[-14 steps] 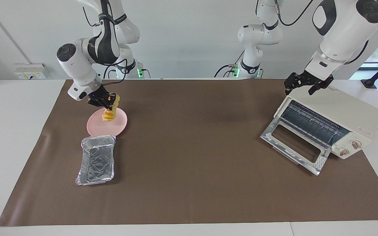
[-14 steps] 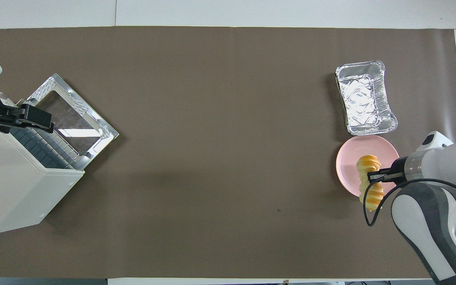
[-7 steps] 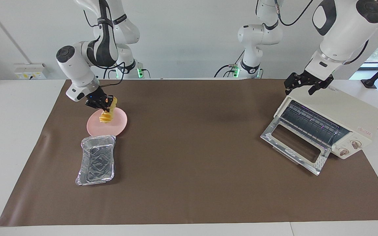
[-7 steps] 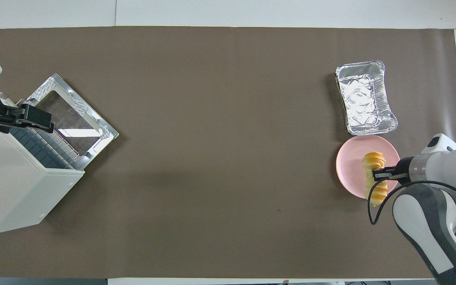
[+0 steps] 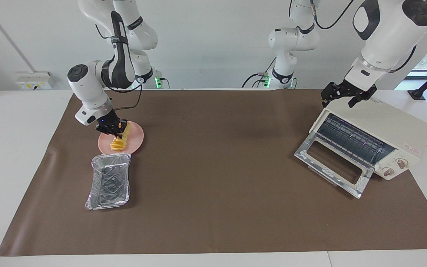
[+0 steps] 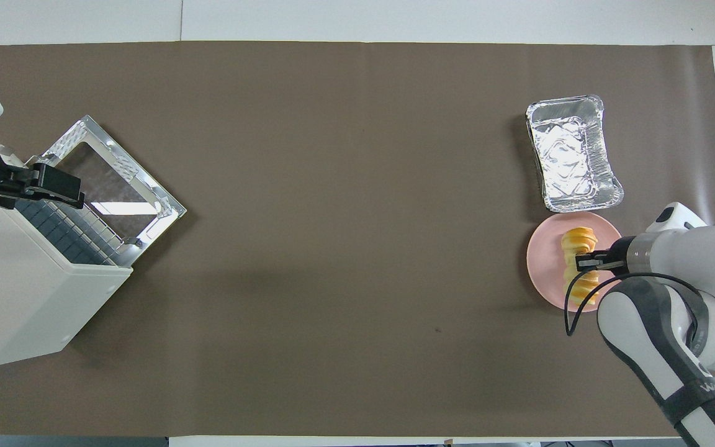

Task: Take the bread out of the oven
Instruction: 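Move the bread onto the pink plate and open the right gripper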

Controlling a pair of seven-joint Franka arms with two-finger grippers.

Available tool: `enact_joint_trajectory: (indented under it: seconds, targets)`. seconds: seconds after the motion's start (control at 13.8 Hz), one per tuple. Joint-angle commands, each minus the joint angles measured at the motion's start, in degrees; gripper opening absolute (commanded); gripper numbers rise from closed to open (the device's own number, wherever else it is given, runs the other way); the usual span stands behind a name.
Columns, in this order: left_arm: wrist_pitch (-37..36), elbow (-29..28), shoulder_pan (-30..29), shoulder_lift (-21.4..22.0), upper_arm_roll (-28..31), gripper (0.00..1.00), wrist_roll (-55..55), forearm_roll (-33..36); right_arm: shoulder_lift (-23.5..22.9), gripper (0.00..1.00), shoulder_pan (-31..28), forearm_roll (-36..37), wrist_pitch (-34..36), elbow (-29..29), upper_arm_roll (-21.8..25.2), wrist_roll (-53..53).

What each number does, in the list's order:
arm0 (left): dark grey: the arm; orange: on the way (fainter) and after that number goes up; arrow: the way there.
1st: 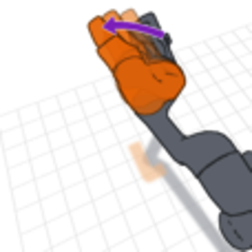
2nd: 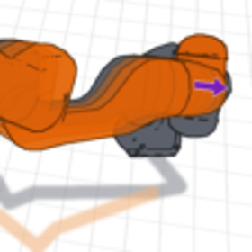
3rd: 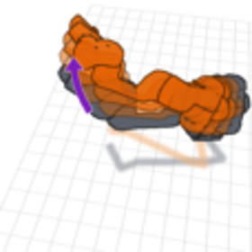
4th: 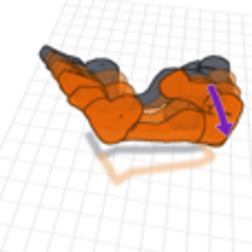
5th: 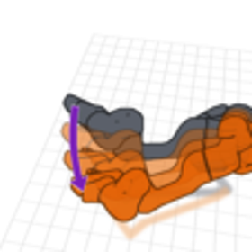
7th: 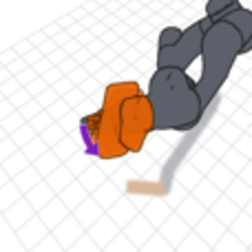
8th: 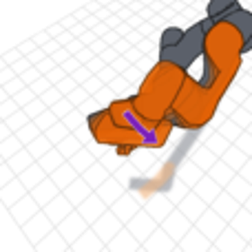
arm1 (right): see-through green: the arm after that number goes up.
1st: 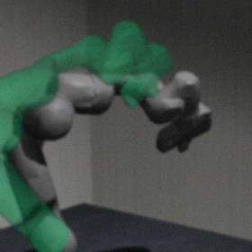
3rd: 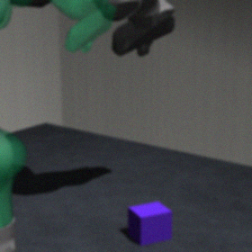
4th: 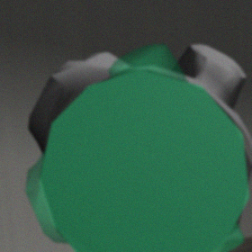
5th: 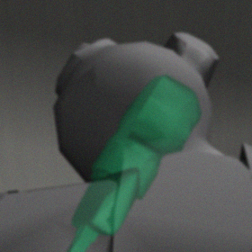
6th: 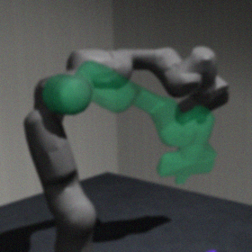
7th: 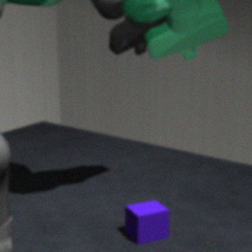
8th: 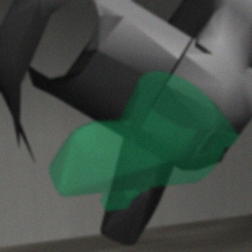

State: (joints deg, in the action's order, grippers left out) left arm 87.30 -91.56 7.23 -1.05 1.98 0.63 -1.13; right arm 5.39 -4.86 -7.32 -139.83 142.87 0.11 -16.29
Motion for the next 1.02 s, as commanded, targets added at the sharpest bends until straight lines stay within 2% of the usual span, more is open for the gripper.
enact_joint_trajectory:
  seconds: [0.0,0.07,0.15,0.29,0.51,0.8,0.95]
  targets:
    - [1.1,-2.0,-0.6,1.6,-0.5,1.00,-0.5,0.1,0.1,0.66,0.0,-0.7,-1.3,0.0,-0.4,0.2]
    - [1.1,-2.0,-0.6,1.6,-0.5,1.00,-0.5,0.1,-0.1,0.95,0.1,-0.7,-1.3,-0.1,-0.4,0.9]
    - [1.1,-2.0,-0.6,1.6,-0.4,1.00,-0.5,0.1,-0.3,1.00,0.1,-0.7,-0.8,-0.9,-0.4,1.0]
    - [1.1,-2.0,-0.6,1.6,-0.4,1.00,-0.5,0.1,-1.7,1.00,-0.1,-0.7,3.0,-5.0,-0.3,1.0]
    - [1.1,-2.0,-0.6,1.6,-0.4,1.00,-0.5,0.1,-3.5,1.00,-0.8,-0.8,14.6,-15.3,-0.2,1.0]
    - [1.1,-2.0,-0.6,1.6,-0.5,1.00,-0.5,0.1,-2.8,1.00,-1.8,0.2,19.6,-23.5,0.2,1.4]
    - [1.1,-2.0,-0.6,1.6,-0.5,1.00,-0.5,0.1,-2.8,1.00,-2.3,1.6,27.9,-30.2,0.2,2.6]
